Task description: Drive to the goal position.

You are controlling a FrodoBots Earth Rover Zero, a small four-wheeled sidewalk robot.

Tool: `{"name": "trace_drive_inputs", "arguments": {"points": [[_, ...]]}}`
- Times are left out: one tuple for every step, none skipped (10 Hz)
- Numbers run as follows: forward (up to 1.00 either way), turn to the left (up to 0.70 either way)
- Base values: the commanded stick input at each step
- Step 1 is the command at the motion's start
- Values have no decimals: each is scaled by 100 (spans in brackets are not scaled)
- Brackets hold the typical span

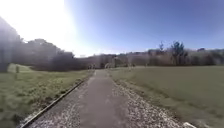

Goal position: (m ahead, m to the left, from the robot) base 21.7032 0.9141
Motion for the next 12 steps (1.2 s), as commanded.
{"name": "trace_drive_inputs", "arguments": {"points": [[50,0],[50,0],[50,0],[50,0],[50,0],[50,27],[50,27],[50,11],[50,0],[50,0],[50,0],[50,0]]}}
